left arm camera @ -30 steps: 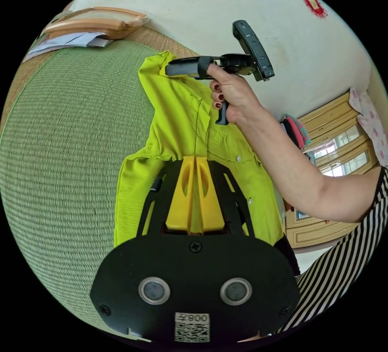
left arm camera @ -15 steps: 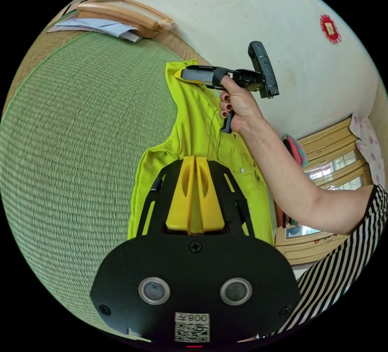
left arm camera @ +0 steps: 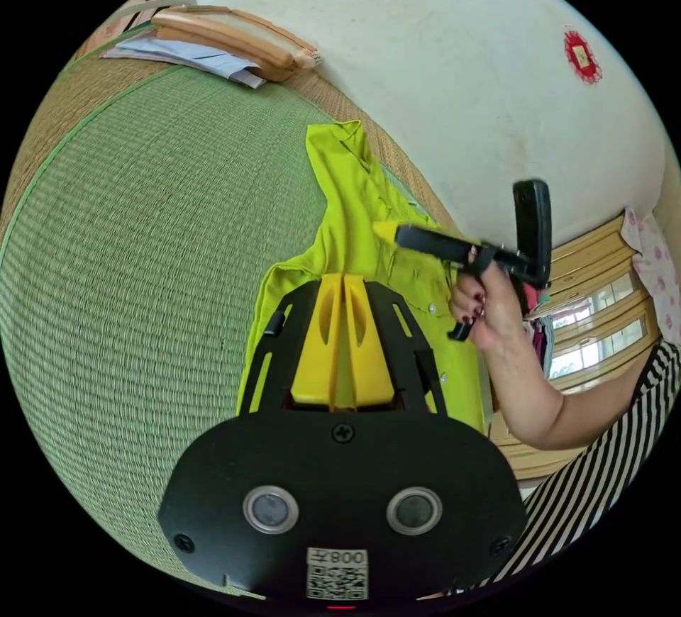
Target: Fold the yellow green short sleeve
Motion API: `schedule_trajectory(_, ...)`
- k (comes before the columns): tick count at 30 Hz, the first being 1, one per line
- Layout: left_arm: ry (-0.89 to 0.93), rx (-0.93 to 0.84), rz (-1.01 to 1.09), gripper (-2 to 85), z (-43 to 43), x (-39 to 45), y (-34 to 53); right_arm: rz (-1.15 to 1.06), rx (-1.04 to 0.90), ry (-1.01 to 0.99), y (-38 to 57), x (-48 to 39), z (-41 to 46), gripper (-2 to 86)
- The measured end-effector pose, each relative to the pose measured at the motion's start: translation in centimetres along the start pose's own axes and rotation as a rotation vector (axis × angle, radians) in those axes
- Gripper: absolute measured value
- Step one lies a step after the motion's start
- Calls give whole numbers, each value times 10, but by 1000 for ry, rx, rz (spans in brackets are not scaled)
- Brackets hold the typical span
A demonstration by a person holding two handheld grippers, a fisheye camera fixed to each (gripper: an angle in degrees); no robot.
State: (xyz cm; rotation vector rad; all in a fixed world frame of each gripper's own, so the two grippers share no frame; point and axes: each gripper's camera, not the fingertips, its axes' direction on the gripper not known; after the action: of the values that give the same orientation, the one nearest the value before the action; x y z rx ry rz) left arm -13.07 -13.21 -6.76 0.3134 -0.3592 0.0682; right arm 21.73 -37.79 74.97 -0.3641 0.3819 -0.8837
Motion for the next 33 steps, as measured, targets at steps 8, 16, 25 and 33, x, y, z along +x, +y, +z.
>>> schedule_trajectory(8, 16, 56, 55, 2, -8, 6, 13, 59, 55, -30, 24, -24, -33, 2)
schedule_trajectory(16, 59, 10, 42, 2, 1, -3, 31, 177, 50, -80, 30, -21, -63, 1)
schedule_trajectory(25, 67, -18, 184, 2, 2, 20, 58, 373, 154, 150, 142, -7, -213, 1)
schedule_trajectory(33, 11, -62, 180, 2, 10, 34, 79, 464, -15, 396, 221, -18, -253, 1)
